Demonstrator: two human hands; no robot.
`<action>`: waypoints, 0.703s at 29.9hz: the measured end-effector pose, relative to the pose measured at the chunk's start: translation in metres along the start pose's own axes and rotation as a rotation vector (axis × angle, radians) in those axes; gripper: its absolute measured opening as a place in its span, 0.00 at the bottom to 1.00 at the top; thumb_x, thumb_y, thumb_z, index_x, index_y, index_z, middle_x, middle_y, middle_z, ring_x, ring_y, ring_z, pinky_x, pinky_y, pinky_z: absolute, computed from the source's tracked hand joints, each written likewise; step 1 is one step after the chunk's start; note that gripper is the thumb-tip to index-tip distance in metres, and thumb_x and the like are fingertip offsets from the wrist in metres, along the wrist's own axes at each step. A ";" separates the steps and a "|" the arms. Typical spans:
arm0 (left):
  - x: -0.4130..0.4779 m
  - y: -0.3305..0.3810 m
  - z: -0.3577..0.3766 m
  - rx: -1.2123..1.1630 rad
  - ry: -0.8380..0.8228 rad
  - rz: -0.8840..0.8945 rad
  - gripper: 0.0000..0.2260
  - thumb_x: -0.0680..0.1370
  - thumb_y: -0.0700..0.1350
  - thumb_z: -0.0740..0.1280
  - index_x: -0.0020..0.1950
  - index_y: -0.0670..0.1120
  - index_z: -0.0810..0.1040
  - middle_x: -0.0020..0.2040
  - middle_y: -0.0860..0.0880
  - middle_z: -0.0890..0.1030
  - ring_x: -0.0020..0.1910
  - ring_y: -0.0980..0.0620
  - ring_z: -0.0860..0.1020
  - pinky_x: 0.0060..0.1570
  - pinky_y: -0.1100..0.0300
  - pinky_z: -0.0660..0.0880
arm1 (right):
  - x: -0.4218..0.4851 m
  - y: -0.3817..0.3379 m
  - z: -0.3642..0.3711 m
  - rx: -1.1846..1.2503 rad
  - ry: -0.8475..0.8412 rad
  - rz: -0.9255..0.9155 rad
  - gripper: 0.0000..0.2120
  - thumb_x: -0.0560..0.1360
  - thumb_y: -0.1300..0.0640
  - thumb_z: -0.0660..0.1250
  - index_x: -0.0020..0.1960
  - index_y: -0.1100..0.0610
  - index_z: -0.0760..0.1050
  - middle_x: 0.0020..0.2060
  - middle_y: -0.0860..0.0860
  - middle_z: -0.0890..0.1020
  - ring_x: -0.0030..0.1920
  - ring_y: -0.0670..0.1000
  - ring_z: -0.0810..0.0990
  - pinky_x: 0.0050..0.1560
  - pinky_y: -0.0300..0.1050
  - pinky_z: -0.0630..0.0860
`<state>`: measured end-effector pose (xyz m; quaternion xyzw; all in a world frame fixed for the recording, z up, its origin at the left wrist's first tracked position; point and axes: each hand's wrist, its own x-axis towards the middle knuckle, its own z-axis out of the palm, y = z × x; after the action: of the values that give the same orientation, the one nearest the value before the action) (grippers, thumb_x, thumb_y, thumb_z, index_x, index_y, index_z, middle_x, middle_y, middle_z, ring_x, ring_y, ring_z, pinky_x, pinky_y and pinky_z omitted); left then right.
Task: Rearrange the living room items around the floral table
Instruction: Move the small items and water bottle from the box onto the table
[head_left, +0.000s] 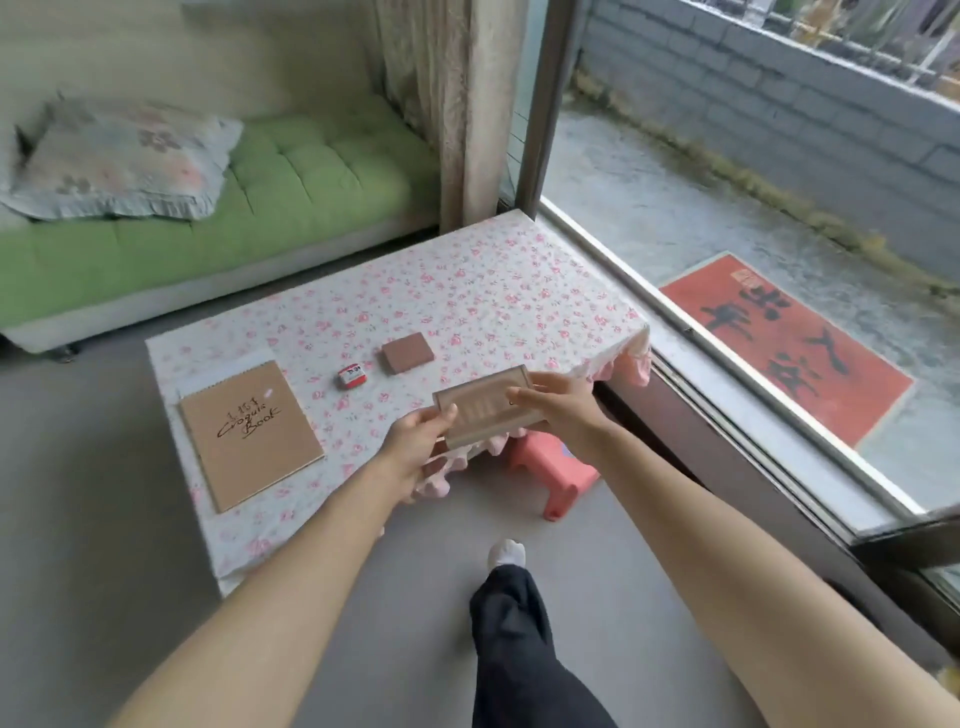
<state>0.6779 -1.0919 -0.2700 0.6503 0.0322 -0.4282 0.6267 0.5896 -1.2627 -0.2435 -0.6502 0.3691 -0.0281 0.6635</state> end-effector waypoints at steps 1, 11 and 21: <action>0.013 0.009 0.003 -0.021 0.019 -0.008 0.06 0.77 0.49 0.67 0.48 0.48 0.76 0.37 0.52 0.83 0.26 0.58 0.80 0.26 0.66 0.72 | 0.021 -0.007 -0.003 -0.017 -0.021 -0.013 0.31 0.62 0.50 0.80 0.61 0.60 0.77 0.51 0.55 0.84 0.54 0.54 0.83 0.57 0.54 0.79; 0.172 0.094 0.031 -0.092 0.154 -0.051 0.08 0.77 0.50 0.67 0.54 0.49 0.76 0.50 0.50 0.78 0.50 0.51 0.75 0.42 0.61 0.72 | 0.212 -0.080 -0.027 -0.067 -0.183 0.047 0.13 0.71 0.61 0.74 0.54 0.54 0.78 0.46 0.51 0.84 0.47 0.51 0.83 0.54 0.48 0.79; 0.335 0.109 0.054 0.006 0.236 -0.154 0.14 0.77 0.49 0.66 0.59 0.45 0.75 0.56 0.47 0.79 0.53 0.50 0.79 0.55 0.53 0.79 | 0.371 -0.074 -0.038 -0.182 -0.113 0.227 0.18 0.72 0.62 0.73 0.60 0.55 0.75 0.45 0.50 0.81 0.48 0.53 0.81 0.56 0.51 0.78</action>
<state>0.9243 -1.3266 -0.3756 0.6937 0.1540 -0.3958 0.5818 0.8714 -1.4981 -0.3417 -0.6623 0.4033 0.1177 0.6203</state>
